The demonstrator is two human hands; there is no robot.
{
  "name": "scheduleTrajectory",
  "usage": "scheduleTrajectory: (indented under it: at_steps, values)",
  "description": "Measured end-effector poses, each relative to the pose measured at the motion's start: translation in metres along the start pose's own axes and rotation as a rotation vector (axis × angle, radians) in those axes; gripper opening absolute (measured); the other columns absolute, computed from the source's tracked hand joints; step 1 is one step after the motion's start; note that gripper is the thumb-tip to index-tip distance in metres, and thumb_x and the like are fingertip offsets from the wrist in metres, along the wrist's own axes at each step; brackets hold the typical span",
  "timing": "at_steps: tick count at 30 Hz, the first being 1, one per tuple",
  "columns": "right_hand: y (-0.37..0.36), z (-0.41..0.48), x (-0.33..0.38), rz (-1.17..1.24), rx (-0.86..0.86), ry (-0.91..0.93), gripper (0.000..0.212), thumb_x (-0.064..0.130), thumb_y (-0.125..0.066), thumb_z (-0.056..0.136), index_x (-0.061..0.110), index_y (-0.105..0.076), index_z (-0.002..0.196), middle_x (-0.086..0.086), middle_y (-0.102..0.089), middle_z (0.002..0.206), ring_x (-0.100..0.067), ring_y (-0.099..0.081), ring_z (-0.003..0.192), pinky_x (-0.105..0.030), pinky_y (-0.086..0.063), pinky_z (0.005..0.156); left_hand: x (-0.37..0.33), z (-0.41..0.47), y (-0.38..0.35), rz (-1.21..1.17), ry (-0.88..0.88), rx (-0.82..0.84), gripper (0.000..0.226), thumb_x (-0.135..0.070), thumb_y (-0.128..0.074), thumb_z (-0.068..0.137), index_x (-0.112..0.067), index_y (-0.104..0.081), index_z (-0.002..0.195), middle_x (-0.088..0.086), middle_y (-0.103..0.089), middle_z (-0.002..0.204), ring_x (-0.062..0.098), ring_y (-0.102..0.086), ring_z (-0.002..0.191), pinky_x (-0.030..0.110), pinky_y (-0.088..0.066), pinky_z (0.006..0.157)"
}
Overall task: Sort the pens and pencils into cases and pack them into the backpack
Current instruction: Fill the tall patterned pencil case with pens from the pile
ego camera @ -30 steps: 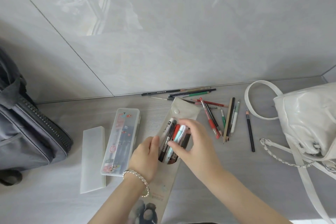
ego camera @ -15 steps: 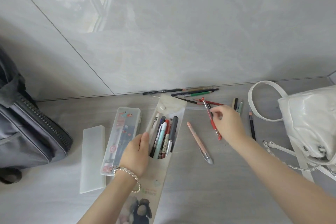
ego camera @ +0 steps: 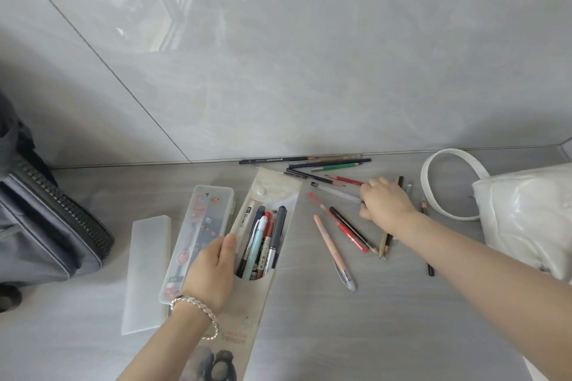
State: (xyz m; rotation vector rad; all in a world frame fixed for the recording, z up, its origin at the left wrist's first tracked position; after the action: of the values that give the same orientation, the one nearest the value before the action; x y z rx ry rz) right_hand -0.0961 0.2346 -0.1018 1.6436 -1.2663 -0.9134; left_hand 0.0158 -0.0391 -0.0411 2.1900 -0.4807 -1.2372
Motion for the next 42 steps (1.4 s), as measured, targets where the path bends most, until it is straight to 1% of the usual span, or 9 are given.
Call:
scheduleTrajectory:
  at_steps: [9,12,18,24,28,32,36,39,42]
  values:
    - [0.049,-0.029,-0.012,1.301,-0.44,-0.034,0.005,0.005,-0.063,0.085,0.01,-0.065,0.087,-0.003,-0.063,0.075,0.004,-0.055,0.061,-0.009,-0.045,0.065,-0.005,0.005,-0.005,0.024,0.038,0.004,0.043,-0.033,-0.029,0.098,-0.005,-0.046,0.071,0.005,-0.044,0.064,0.017,-0.039,0.058,0.027,-0.03,0.054]
    - [0.072,-0.033,-0.009,1.227,-0.632,-0.123,0.019,0.021,-0.049,0.095,0.008,-0.057,0.083,-0.007,-0.056,0.079,0.002,-0.052,0.065,-0.004,-0.038,0.063,-0.001,0.01,-0.007,0.017,0.047,0.007,0.048,-0.035,-0.029,0.098,0.002,-0.054,0.084,0.009,-0.049,0.072,0.019,-0.043,0.063,0.028,-0.034,0.056]
    - [0.036,-0.037,0.047,0.741,0.11,-0.057,0.023,0.031,-0.049,0.093,0.018,-0.048,0.074,-0.001,-0.052,0.068,-0.016,-0.048,0.059,-0.028,-0.038,0.052,-0.001,0.011,-0.007,-0.006,0.036,0.009,0.046,-0.034,-0.03,0.098,0.001,-0.053,0.08,0.009,-0.049,0.07,0.018,-0.042,0.062,0.029,-0.033,0.057]
    - [-0.008,-0.055,0.087,0.255,0.168,-0.032,0.029,0.022,-0.05,0.091,0.009,-0.045,0.117,-0.01,-0.06,0.106,-0.029,-0.062,0.096,-0.033,-0.046,0.068,-0.003,0.002,-0.004,-0.005,0.022,0.017,0.044,-0.031,-0.031,0.098,-0.012,-0.034,0.059,-0.001,-0.036,0.056,0.015,-0.033,0.053,0.029,-0.027,0.052]
    - [-0.005,-0.064,0.084,0.503,0.087,-0.027,0.032,0.017,-0.048,0.091,0.018,-0.039,0.122,-0.007,-0.063,0.097,-0.024,-0.057,0.074,-0.029,-0.042,0.06,0.002,0.001,-0.005,0.001,0.011,0.029,0.044,-0.031,-0.03,0.098,-0.013,-0.033,0.059,-0.001,-0.034,0.056,0.015,-0.032,0.053,0.03,-0.026,0.052]
    - [0.013,-0.077,0.068,1.127,0.057,-0.124,0.022,0.007,-0.046,0.091,0.022,-0.061,0.092,0.0,-0.062,0.082,-0.012,-0.045,0.053,-0.016,-0.034,0.044,0.004,-0.001,-0.002,-0.018,0.011,0.024,0.044,-0.03,-0.031,0.099,-0.013,-0.031,0.058,-0.001,-0.032,0.056,0.016,-0.03,0.054,0.032,-0.026,0.054]
    - [0.043,-0.099,0.056,1.715,0.098,-0.135,0.037,-0.01,-0.046,0.087,0.021,-0.06,0.101,0.002,-0.059,0.062,-0.01,-0.034,0.051,-0.016,-0.023,0.043,0.005,-0.001,-0.003,-0.008,0.023,0.033,0.043,-0.032,-0.03,0.098,-0.012,-0.034,0.06,0.0,-0.034,0.057,0.016,-0.032,0.054,0.031,-0.027,0.054]
    - [0.06,-0.112,0.054,1.687,0.001,-0.129,0.014,0.014,-0.059,0.087,0.017,-0.061,0.101,0.0,-0.038,0.058,-0.004,-0.029,0.042,-0.014,-0.025,0.041,0.004,-0.001,-0.008,0.023,0.024,0.059,0.043,-0.036,-0.029,0.098,-0.009,-0.042,0.067,0.002,-0.041,0.061,0.017,-0.038,0.056,0.03,-0.03,0.055]
    - [0.063,-0.117,0.055,1.641,-0.112,-0.215,0.032,0.04,-0.047,0.09,0.018,-0.069,0.082,0.001,-0.035,0.055,-0.001,-0.029,0.035,-0.012,-0.025,0.04,0.0,-0.004,-0.012,0.053,-0.002,0.075,0.043,-0.036,-0.028,0.098,-0.009,-0.04,0.067,0.002,-0.039,0.061,0.016,-0.036,0.056,0.028,-0.028,0.054]
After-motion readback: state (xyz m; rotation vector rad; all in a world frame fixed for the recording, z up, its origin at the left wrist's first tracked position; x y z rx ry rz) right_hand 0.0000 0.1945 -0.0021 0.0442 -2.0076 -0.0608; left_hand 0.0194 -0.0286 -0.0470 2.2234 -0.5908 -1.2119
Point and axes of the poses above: each hand's wrist, its own z-axis towards the middle knuckle, its own y-axis out of the back of the hand, x = y × z, the point moved 3 cm from there along z, towards the middle knuckle
